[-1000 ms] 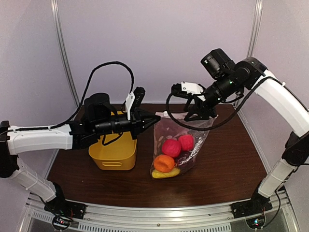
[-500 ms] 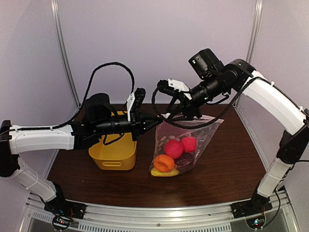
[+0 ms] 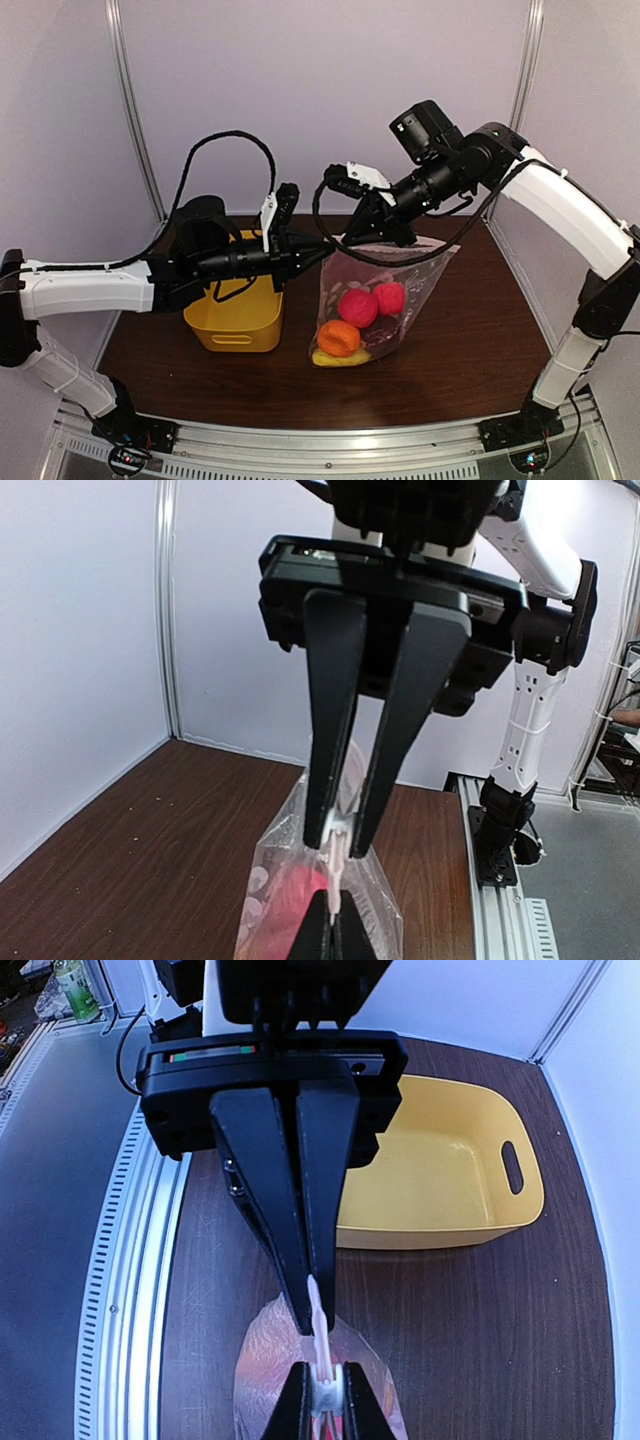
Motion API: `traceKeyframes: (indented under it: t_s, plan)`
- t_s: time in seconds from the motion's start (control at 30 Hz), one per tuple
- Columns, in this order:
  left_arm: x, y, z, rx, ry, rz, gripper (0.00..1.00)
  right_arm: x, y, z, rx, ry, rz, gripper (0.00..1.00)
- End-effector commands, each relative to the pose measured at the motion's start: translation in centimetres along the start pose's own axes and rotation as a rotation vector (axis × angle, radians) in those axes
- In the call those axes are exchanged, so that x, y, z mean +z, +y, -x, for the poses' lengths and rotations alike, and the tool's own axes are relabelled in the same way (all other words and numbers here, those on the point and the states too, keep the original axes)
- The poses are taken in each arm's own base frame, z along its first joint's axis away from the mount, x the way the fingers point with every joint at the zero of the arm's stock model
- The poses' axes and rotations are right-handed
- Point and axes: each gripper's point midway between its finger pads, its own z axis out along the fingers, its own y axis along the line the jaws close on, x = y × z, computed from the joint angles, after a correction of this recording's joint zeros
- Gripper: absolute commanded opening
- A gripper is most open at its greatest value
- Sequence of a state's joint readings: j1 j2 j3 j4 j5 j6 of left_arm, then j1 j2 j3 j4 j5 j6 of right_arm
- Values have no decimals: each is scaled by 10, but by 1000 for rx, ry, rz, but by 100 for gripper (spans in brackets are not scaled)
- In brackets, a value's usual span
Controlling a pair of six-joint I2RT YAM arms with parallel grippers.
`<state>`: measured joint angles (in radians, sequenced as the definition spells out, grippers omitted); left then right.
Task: Place the food in the zip-top bag and seal the zipper
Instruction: Adjust the zipper on the zipper food storage bag.
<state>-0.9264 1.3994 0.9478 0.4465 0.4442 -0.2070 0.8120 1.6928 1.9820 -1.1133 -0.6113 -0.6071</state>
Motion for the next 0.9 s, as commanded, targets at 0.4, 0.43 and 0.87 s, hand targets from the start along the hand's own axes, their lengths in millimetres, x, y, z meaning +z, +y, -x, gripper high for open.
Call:
traceKeyframes:
  t_s: [0.4, 0.43, 0.87]
  plan:
    - [-36, 29, 9, 30, -58, 163, 0, -41, -20, -60, 2, 205, -101, 3]
    - [-37, 30, 9, 30, -59, 168, 0, -44, -21, -63, 5, 210, -108, 3]
    - [-42, 39, 7, 23, -57, 201, 0, -81, -33, -112, 74, 292, -178, 5]
